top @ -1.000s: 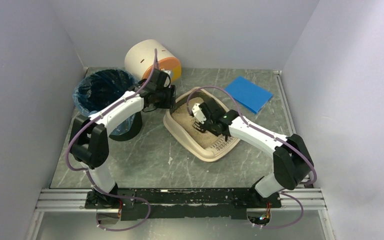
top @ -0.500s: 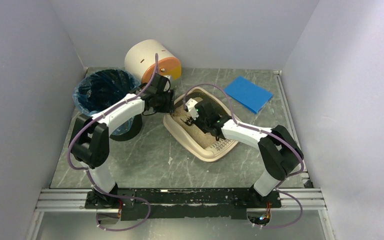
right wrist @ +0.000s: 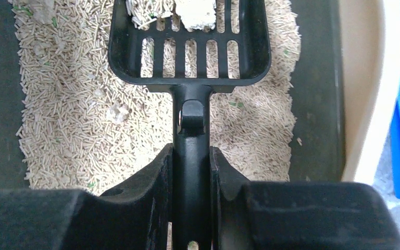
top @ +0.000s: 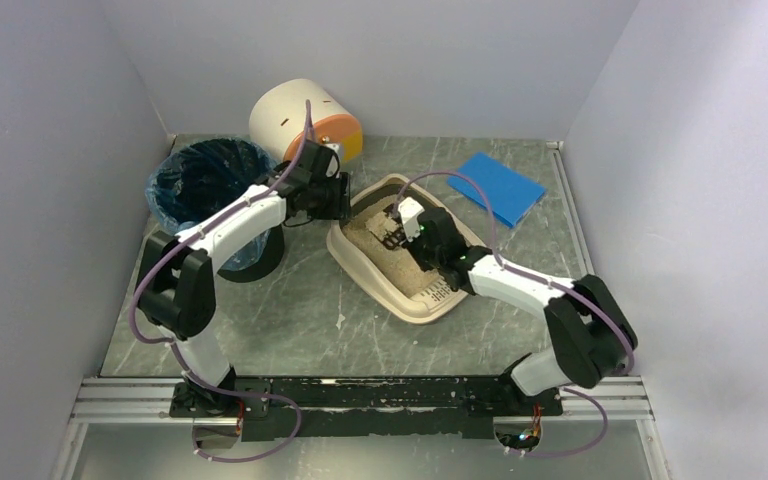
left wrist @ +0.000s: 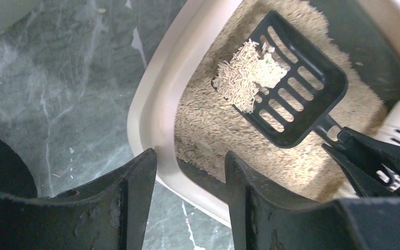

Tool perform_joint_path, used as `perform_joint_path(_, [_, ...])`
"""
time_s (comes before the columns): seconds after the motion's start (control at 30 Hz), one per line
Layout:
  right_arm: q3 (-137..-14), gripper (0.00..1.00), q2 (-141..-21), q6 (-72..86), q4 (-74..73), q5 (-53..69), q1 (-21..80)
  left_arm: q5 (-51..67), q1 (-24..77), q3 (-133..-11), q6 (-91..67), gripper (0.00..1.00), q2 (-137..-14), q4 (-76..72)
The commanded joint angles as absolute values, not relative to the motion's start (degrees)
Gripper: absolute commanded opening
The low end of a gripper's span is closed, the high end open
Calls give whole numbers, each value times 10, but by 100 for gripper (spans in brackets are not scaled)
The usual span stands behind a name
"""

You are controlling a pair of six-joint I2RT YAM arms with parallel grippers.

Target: Clean the litter box

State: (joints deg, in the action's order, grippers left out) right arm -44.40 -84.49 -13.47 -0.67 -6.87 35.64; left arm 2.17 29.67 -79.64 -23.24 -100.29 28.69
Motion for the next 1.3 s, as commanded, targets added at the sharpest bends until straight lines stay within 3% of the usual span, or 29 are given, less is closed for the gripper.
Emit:
perform_joint_path(0.0, [-427, 0, -789, -117, 3, -67, 348, 60, 294, -834, -243, 57, -968, 277])
perform_joint_path(0.4, [-376, 0, -660, -79, -4, -77, 347, 136, 288, -867, -281, 64, -911, 263])
perform_joint_path(1.27, [-357, 0, -527, 34, 40, -22, 332, 41, 280, -788, -259, 79, -644, 284])
